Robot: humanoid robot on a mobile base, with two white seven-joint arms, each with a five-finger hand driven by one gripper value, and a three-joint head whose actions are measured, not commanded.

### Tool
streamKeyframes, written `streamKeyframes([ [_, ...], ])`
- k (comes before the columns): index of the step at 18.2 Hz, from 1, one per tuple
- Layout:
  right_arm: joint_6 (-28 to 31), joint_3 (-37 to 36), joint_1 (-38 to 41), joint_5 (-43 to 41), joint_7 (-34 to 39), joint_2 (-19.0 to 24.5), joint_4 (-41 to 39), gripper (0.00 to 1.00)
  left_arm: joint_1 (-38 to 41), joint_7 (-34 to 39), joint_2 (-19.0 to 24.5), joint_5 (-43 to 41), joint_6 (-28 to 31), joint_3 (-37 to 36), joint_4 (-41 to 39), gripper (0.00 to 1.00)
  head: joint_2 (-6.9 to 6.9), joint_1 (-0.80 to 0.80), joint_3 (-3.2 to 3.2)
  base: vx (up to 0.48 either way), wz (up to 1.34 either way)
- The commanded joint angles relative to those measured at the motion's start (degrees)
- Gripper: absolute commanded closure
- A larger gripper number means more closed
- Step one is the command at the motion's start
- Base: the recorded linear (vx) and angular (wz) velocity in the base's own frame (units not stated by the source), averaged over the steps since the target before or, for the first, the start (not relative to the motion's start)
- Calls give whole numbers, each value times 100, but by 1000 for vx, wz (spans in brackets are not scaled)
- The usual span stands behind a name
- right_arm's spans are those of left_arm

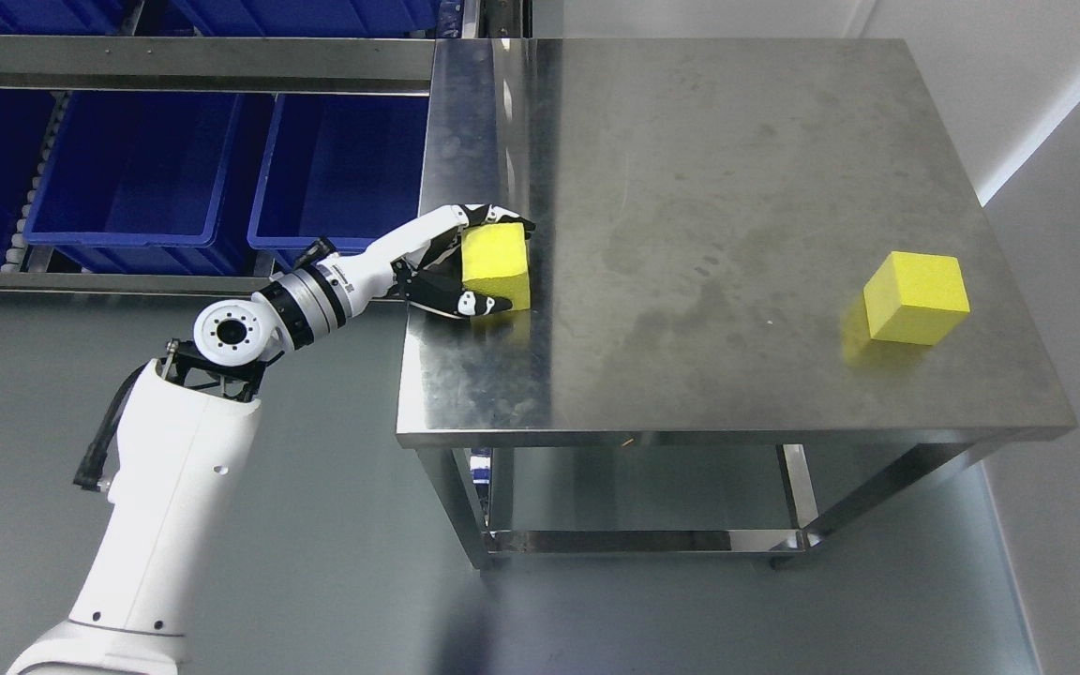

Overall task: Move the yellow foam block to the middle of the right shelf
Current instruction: 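Lift the yellow cube up and away from the table with the left hand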

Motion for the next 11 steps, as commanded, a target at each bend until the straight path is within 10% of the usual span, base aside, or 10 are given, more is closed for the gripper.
streamKeyframes([
  [1,4,0,-9,0,4,-100,-100,0,-72,-77,-816,104,-731,1024,330,59,0,0,0,-9,87],
  [5,4,0,-9,0,4,-100,-100,0,-388,571,-816,1738,-1946,1150,93,66,0,0,0,-7,60],
  [11,4,0,-9,0,4,-100,-100,0,-275,3672,-816,1793,-2790,1264,-636,62,0,0,0,8,-44],
])
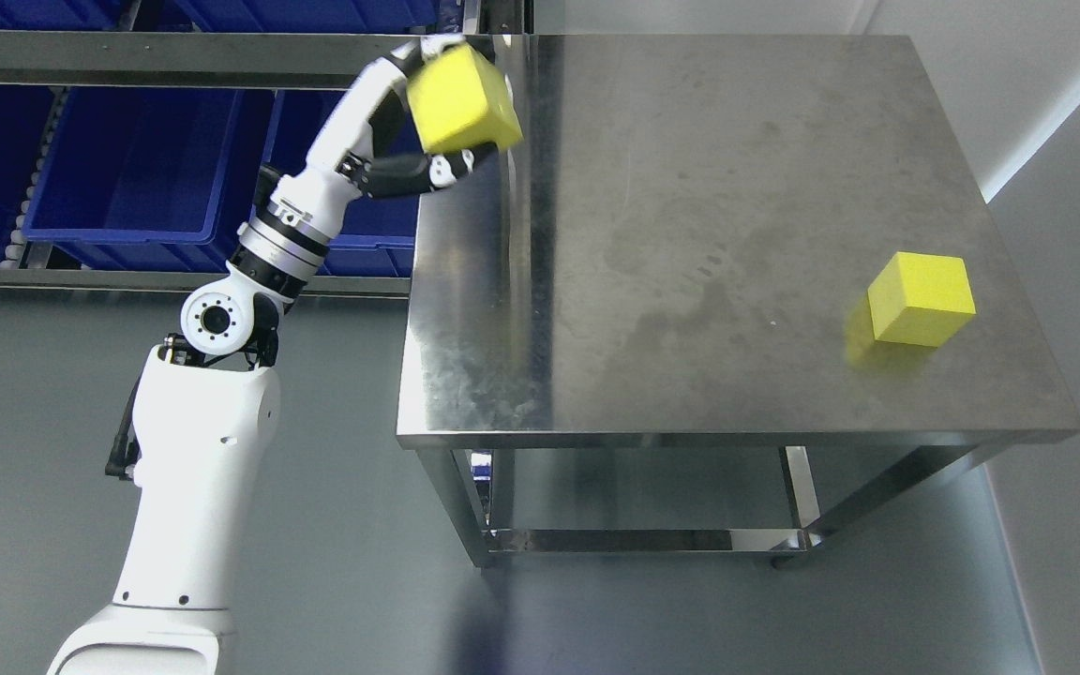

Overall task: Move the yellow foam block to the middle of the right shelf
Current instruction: 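Lift the yellow cube up and away from the table with the left hand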

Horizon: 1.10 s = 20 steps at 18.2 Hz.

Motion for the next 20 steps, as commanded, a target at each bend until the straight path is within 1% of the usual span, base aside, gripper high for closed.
streamKeyframes([
  [1,4,0,-8,0,4,-100,-100,0,97,1658,-222,433,-482,502,-680,62,0,0,0,-10,144],
  [2,4,0,-8,0,4,-100,-100,0,237,1774,-222,433,-501,546,-786,62,0,0,0,-10,144],
  [6,4,0,-8,0,4,-100,-100,0,1010,1775,-222,433,-501,608,-1085,62,0,0,0,-33,118],
  [8,4,0,-8,0,4,-100,-100,0,1187,1766,-222,433,-501,678,-1235,62,0,0,0,-26,156],
  [14,4,0,-8,0,4,-100,-100,0,1231,1766,-222,442,-448,881,-1385,63,0,0,0,-6,62],
  [18,4,0,-8,0,4,-100,-100,0,1240,1775,-222,460,-431,872,-1472,64,0,0,0,10,-30],
  [20,4,0,-8,0,4,-100,-100,0,1249,1775,-222,652,-291,863,-1490,65,0,0,0,24,91],
])
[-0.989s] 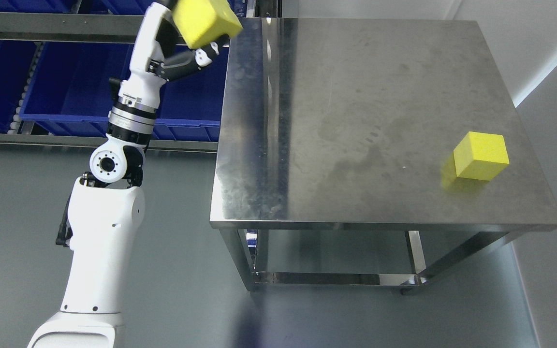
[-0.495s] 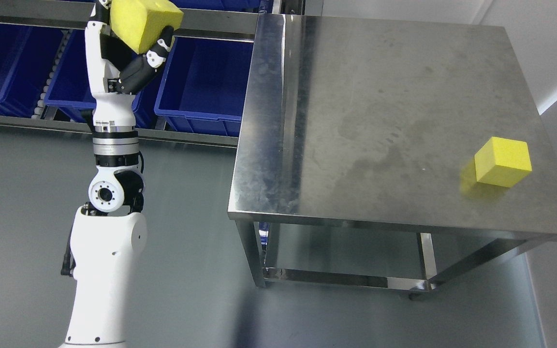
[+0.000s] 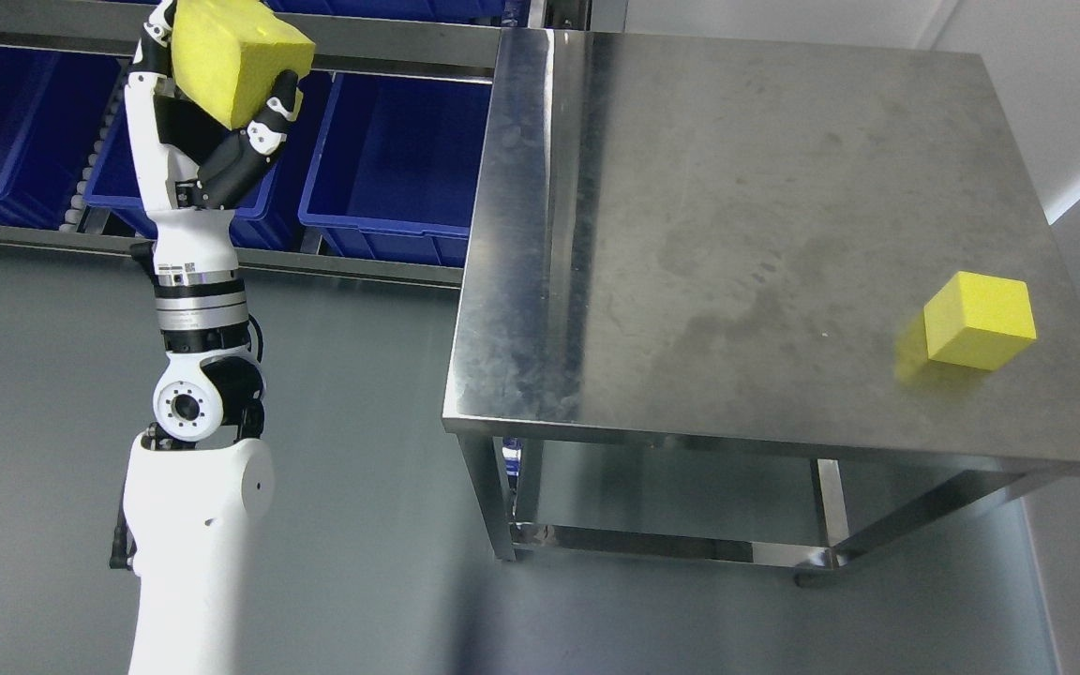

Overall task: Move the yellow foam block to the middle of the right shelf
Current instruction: 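Hold the cube aloft in the left hand while turning toward the blue bins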

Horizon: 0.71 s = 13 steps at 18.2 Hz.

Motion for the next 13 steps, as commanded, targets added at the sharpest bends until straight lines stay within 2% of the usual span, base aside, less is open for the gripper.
streamKeyframes([
  [1,4,0,-17,0,4,-100,-100,0,128,4,52,278,321,211,-422,65,0,0,0,31,194],
  [8,4,0,-8,0,4,-100,-100,0,541,4,52,305,507,167,-501,65,0,0,0,2,305],
  [13,4,0,-8,0,4,-100,-100,0,621,4,52,314,622,176,-563,65,0,0,0,16,585],
])
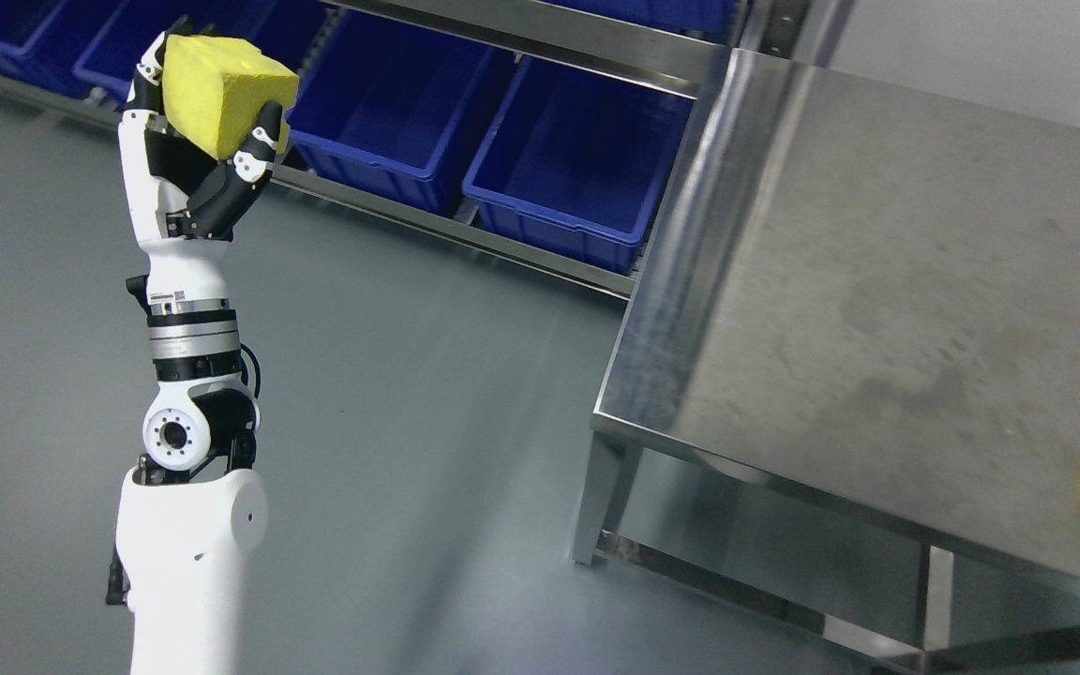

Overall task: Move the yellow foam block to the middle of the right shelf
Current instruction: 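Hold the cube aloft in the left hand while turning toward the blue bins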

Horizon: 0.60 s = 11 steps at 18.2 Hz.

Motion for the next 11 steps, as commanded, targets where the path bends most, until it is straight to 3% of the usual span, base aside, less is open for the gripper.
streamKeyframes([
  [1,4,0,-9,0,4,-100,-100,0,157,0,86,34,32,61,-208,65,0,0,0,21,761],
  [11,4,0,-9,0,4,-100,-100,0,228,0,86,34,32,105,-208,65,-1,0,0,43,977],
])
